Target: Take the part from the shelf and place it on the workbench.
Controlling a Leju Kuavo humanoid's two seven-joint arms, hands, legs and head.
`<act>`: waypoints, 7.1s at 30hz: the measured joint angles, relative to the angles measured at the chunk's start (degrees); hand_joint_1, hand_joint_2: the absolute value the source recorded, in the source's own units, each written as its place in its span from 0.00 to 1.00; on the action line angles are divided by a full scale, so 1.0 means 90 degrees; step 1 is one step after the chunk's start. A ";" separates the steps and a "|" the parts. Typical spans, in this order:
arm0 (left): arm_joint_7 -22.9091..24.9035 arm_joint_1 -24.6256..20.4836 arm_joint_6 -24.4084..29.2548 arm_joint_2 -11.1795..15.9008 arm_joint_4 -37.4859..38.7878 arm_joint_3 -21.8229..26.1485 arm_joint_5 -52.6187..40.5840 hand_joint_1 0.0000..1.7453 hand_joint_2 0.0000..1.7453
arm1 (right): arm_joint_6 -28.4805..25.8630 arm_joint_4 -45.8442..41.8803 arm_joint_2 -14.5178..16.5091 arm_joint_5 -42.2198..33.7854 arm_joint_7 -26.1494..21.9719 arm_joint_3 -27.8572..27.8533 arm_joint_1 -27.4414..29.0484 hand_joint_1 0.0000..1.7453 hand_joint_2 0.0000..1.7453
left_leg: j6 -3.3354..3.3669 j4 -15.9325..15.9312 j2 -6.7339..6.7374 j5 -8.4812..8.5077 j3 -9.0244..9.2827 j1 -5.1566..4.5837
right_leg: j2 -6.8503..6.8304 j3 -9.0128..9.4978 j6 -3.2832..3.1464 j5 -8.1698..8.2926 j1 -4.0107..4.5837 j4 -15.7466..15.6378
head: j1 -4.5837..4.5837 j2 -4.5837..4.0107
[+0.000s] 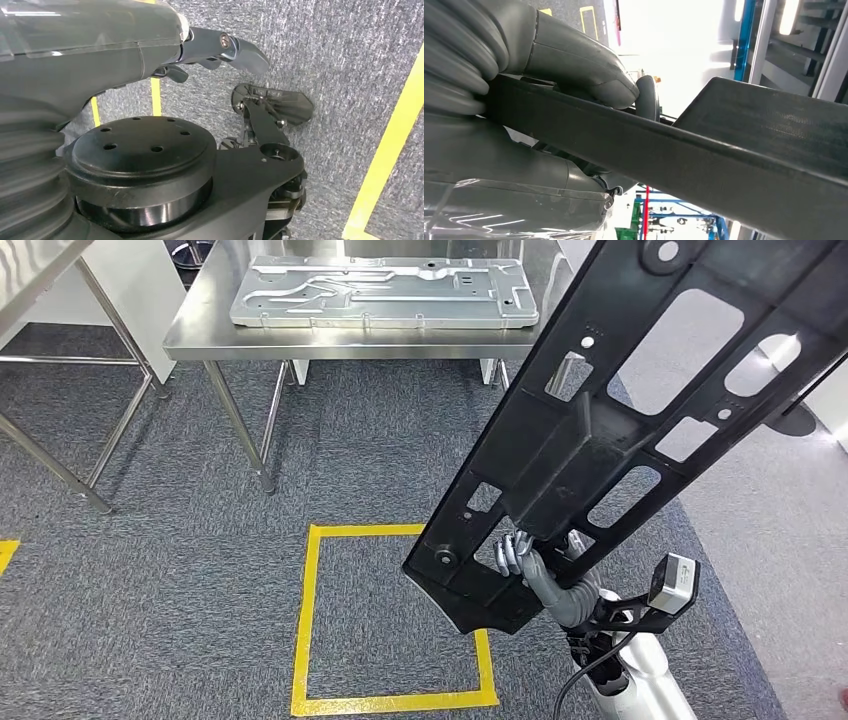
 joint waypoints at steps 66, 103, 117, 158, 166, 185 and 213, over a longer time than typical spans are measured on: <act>-0.0032 0.0072 -0.0102 0.0034 0.0001 0.0016 -0.0058 0.00 1.00 | 0.0031 0.0174 -0.0027 -0.0021 -0.0081 0.0098 0.0027 1.00 1.00 | -0.0004 -0.0055 -0.0114 -0.0883 0.0994 -0.0065 | -0.0072 -0.0146 -0.0114 0.1372 0.0046 -0.1523 | -0.0004 0.0000; -0.0097 0.0003 -0.0042 -0.0029 0.0002 0.0027 -0.0098 0.00 1.00 | 0.0005 0.0060 -0.0020 0.0008 -0.0049 0.0117 0.0032 1.00 1.00 | -0.0206 0.0862 -0.0111 -0.0400 -0.0432 -0.0067 | -0.0040 0.0872 -0.0368 0.0841 0.0063 -0.1909 | -0.0003 0.0000; -0.0092 -0.0002 -0.0021 -0.0024 0.0002 0.0027 -0.0118 0.00 1.00 | 0.0053 -0.0039 -0.0016 0.0028 -0.0014 0.0044 0.0183 1.00 1.00 | -0.0112 0.0154 -0.0099 0.0112 -0.0198 0.0051 | -0.0026 0.0864 -0.0035 0.0436 -0.0041 -0.1496 | -0.0003 0.0000; -0.0637 -0.0184 -0.0058 -0.0047 0.0002 -0.0150 -0.0447 0.00 1.00 | -0.3637 0.8334 0.0092 0.9284 0.2390 0.3770 -0.8022 1.00 1.00 | -0.0122 0.0182 -0.0108 0.0112 -0.0258 -0.0006 | -0.0098 0.0365 -0.0171 0.1164 0.0092 -0.1691 | -0.0003 0.0000; -0.0689 -0.0163 -0.0055 -0.0050 0.0002 -0.0146 -0.0455 0.00 1.00 | -0.3680 0.8594 0.0279 0.9089 0.2325 0.3767 -0.7900 0.75 0.75 | -0.0317 0.1717 -0.0086 -0.0678 -0.0955 0.0009 | -0.0075 0.0498 -0.0366 0.1118 0.0046 -0.1835 | -0.0003 0.0000; -0.0632 -0.0177 0.0084 -0.0047 0.0002 -0.0114 -0.0419 0.00 0.00 | -0.3721 0.8788 0.0361 0.8936 0.2240 0.3393 -0.7812 0.00 0.00 | -0.0054 0.0157 -0.0093 0.0229 -0.0307 0.0014 | -0.0021 -0.0043 -0.0077 0.0587 0.0026 -0.0465 | -0.0003 0.0000; -0.0458 -0.0150 -0.0120 -0.0002 0.0002 0.0046 -0.0370 0.00 0.00 | -0.3798 0.8785 0.0152 0.8835 0.2031 0.2775 -0.7966 0.00 0.00 | 0.0021 0.0223 -0.0069 0.0419 -0.0555 -0.0014 | -0.0045 -0.0213 0.0033 0.0009 0.0012 0.0151 | -0.0003 0.0000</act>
